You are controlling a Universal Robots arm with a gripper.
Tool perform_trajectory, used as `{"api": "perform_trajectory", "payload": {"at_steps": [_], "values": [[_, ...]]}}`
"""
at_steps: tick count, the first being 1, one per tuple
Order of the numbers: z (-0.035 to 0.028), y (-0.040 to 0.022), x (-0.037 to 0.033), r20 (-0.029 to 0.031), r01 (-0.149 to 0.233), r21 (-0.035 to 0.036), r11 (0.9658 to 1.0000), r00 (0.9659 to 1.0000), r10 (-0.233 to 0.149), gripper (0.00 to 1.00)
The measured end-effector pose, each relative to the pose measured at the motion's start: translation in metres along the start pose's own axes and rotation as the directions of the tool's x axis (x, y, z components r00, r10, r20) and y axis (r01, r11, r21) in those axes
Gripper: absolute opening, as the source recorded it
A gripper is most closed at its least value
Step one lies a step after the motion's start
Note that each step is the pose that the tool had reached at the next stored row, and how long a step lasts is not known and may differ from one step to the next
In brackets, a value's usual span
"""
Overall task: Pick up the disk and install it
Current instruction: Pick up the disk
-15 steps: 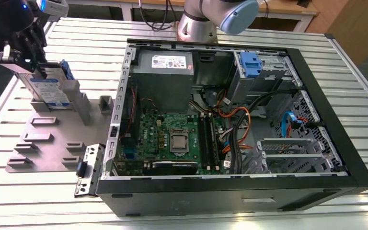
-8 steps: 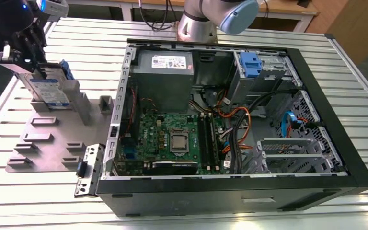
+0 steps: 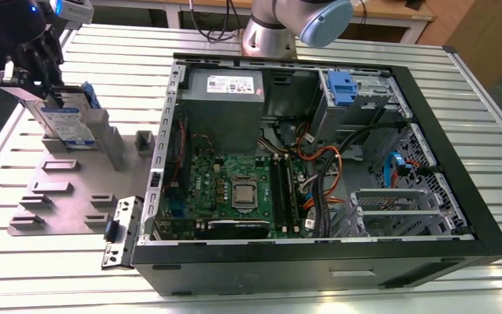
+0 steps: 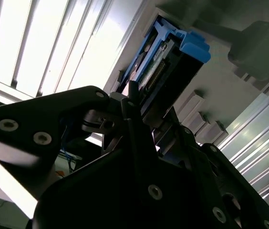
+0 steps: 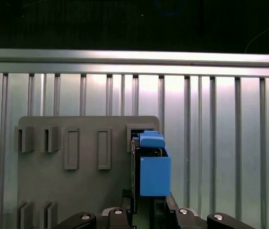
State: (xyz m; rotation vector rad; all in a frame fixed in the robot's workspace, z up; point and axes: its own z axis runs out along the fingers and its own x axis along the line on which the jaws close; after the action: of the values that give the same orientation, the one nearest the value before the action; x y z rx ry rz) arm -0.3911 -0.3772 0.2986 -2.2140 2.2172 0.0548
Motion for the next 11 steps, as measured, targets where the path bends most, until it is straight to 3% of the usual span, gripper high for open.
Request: {"api": "perform_trajectory", "payload": {"at_steps": [2, 3, 11], "values": [[0.0000, 0.0000, 0.0000, -0.0002, 0.000, 0.0000, 1.0000, 1.0000, 0.000, 0.38], [0.0000, 0.0000, 0.0000, -0.0003, 0.000, 0.0000, 1.0000, 1.0000, 0.000, 0.44], [0.0000, -0.0006, -0.0001, -0.0030, -0.007, 0.0002, 1.0000, 1.0000, 0.007, 0.44]]}}
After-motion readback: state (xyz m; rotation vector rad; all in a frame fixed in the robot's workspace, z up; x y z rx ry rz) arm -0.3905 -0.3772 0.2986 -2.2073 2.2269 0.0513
